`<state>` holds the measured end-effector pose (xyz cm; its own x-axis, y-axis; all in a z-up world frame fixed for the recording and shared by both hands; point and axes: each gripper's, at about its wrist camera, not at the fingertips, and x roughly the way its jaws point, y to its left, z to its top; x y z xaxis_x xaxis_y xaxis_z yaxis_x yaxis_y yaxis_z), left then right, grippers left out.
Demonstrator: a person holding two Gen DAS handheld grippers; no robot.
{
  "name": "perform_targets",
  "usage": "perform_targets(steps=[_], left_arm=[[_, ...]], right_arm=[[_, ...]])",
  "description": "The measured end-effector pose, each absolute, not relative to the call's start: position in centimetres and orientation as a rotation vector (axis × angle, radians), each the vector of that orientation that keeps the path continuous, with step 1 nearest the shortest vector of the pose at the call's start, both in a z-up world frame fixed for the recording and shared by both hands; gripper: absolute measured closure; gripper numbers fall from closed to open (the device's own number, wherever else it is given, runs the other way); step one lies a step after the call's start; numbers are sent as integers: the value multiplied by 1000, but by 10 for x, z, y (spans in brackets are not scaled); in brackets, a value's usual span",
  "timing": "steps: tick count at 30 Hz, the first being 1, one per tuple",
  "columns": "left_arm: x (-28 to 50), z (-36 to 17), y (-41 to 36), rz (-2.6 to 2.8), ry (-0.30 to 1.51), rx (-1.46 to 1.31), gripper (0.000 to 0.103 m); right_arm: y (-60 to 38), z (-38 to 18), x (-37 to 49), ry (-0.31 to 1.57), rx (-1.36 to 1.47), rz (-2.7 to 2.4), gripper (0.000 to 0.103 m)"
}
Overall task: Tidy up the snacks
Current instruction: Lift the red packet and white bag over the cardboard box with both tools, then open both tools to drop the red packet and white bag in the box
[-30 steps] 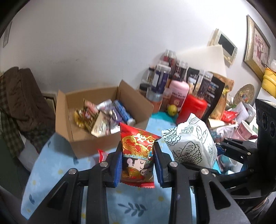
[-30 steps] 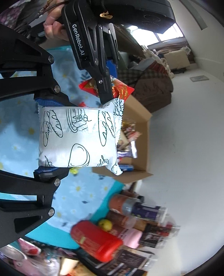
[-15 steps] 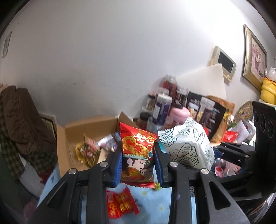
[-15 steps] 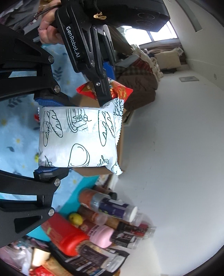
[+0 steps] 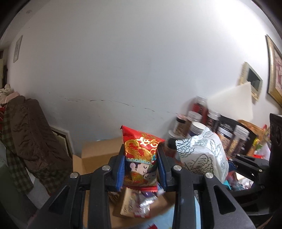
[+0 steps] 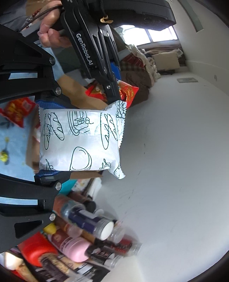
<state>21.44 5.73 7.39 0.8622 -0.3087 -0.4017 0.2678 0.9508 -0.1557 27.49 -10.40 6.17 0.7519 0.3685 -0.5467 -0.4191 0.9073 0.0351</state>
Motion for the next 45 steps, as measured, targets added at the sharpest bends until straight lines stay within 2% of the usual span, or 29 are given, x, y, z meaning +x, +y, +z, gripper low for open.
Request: perform_targets(steps=[12, 22, 45], left_arm=[[282, 46, 73, -220, 482, -76, 71], [328, 5, 82, -171, 603, -47, 71], [373, -61, 44, -151, 859, 60, 71]], right_arm=[[-86, 40, 342, 592, -78, 437, 51], [-76, -4, 387, 675, -48, 450, 51], [-73, -63, 425, 896, -104, 393, 51]])
